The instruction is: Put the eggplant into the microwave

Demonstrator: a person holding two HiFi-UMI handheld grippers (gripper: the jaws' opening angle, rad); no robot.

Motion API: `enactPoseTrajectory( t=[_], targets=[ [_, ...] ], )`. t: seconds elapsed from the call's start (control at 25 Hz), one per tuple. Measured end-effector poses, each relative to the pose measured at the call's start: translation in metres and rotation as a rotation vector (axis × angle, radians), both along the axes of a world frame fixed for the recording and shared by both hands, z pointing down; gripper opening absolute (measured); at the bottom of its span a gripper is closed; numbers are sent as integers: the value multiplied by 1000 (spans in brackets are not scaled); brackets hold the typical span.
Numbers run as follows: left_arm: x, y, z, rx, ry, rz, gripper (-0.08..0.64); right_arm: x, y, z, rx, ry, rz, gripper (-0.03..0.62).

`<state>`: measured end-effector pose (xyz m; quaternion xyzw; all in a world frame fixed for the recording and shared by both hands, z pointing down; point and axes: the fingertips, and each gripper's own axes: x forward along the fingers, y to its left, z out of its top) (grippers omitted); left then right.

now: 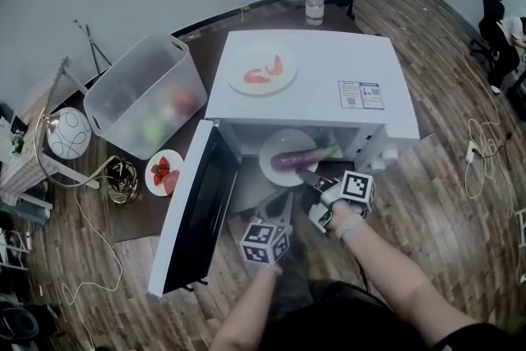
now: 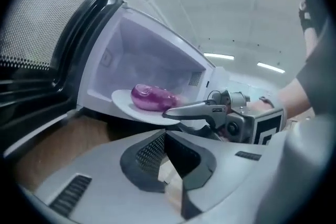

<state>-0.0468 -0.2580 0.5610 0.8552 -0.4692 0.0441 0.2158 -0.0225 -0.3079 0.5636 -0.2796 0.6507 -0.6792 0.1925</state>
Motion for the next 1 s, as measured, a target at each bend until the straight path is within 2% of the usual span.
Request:
enactPoseTrajectory(
  t=[0.2,0.4,0.64,0.84,0.92,1.0],
  targets=[
    [-1,-7,-4,58,-77,-26,-8,-2,-5,0,-11,4,9,28],
    [-2,-13,-13,82,-113,-39,-8,-1,-11,-3,-25,-1,14,31],
    [-5,-23,-15,82,-98,-55,-8,-2,-18,-6,-5,26,3,44],
    [-8,-33,-19,71,-80,-73,-8,-3,-21,-12,50,54,-34,51],
    [-8,-34,-19,66,-79,-75,-8,-2,-21,-13,65,63,-47,87],
    [-7,-36,-19,66,-78,-79,-8,-1,-20,-13,81,78,-61,87]
  ],
)
